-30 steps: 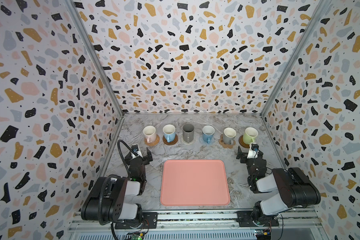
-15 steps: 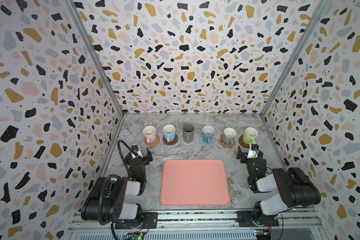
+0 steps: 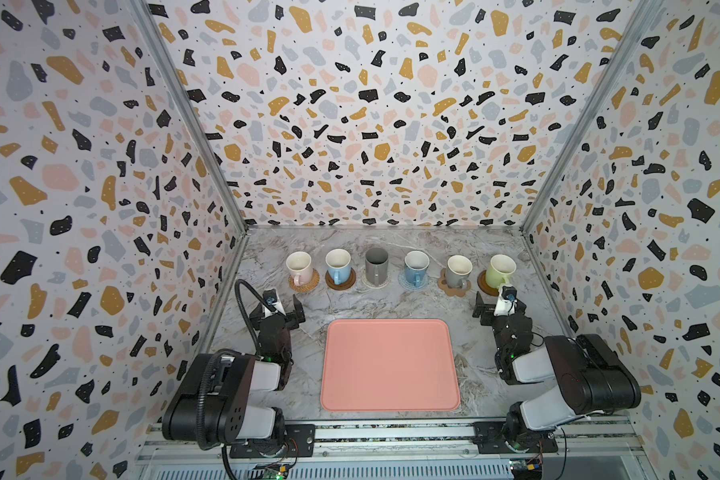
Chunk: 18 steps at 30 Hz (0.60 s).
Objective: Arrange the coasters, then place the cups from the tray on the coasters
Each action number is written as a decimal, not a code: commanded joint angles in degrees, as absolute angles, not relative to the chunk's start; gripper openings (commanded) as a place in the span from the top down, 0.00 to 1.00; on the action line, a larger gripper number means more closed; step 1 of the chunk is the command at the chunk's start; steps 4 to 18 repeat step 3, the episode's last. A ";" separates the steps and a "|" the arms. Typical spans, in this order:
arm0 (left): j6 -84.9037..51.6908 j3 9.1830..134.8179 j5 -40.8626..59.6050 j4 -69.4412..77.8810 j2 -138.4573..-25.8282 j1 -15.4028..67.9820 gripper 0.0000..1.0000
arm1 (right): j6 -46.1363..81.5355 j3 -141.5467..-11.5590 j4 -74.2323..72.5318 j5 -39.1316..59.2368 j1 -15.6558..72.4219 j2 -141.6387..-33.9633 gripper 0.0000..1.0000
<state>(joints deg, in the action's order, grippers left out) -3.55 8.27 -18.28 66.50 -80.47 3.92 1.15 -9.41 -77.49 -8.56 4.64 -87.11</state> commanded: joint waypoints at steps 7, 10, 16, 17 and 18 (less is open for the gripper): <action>-2.46 9.14 -18.09 69.17 -79.73 4.22 0.01 | 0.84 -9.85 -78.14 -9.08 4.94 -86.66 0.01; -2.46 9.14 -18.09 69.17 -79.73 4.22 0.01 | 0.84 -9.85 -78.14 -9.08 4.94 -86.66 0.01; -2.46 9.14 -18.09 69.17 -79.73 4.22 0.01 | 0.84 -9.85 -78.14 -9.08 4.94 -86.66 0.01; -2.46 9.14 -18.09 69.17 -79.73 4.22 0.01 | 0.84 -9.85 -78.14 -9.08 4.94 -86.66 0.01; -2.46 9.14 -18.09 69.17 -79.73 4.22 0.01 | 0.84 -9.85 -78.14 -9.08 4.94 -86.66 0.01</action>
